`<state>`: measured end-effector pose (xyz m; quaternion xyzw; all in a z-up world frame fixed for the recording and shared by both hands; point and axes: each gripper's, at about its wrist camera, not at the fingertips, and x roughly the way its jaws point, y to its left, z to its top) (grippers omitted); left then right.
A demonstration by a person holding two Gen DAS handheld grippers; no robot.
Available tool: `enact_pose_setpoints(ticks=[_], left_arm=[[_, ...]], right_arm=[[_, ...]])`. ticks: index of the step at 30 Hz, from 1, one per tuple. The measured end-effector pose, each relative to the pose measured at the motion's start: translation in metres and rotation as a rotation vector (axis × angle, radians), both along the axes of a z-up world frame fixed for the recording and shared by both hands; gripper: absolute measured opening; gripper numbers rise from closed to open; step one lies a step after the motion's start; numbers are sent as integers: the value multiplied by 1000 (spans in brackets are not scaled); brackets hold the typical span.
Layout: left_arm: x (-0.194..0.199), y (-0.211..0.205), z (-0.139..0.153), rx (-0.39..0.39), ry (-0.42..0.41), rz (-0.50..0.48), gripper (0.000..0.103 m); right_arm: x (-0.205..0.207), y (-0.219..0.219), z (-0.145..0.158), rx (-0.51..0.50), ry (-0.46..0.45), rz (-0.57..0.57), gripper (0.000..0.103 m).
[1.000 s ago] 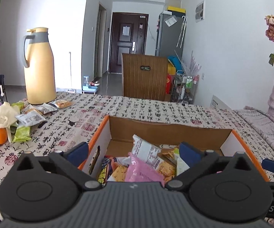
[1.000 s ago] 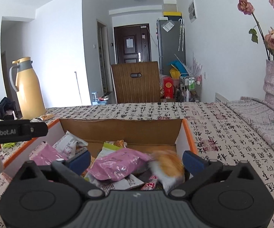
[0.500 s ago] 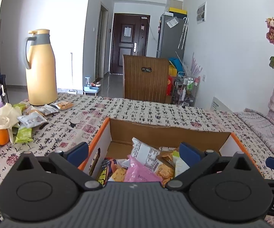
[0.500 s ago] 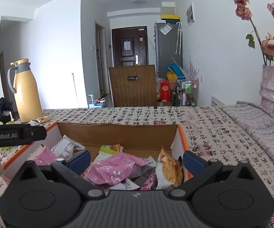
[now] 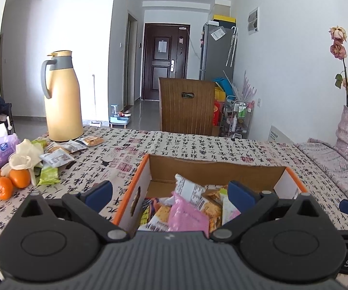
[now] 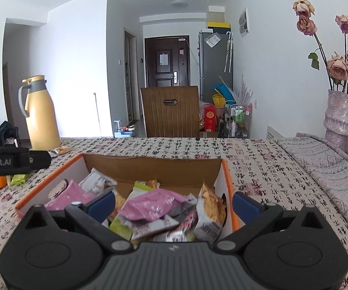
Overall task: Organize snacks
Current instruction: 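Withdraw both tools from the box toward the remaining table packets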
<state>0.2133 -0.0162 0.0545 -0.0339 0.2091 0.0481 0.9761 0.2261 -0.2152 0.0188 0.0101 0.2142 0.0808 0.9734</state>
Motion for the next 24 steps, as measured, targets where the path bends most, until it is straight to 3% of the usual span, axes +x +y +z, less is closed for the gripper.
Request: enact_pose_setpoints(ticks=[12,24], left_arm=[[-50,14,-24,15,71,1,103],[-85,37,-62,5,188,10,103]], right_arm=[[-52,2,-15,-12,67,32,103],[-81,23,-54,-54,219,119,103]])
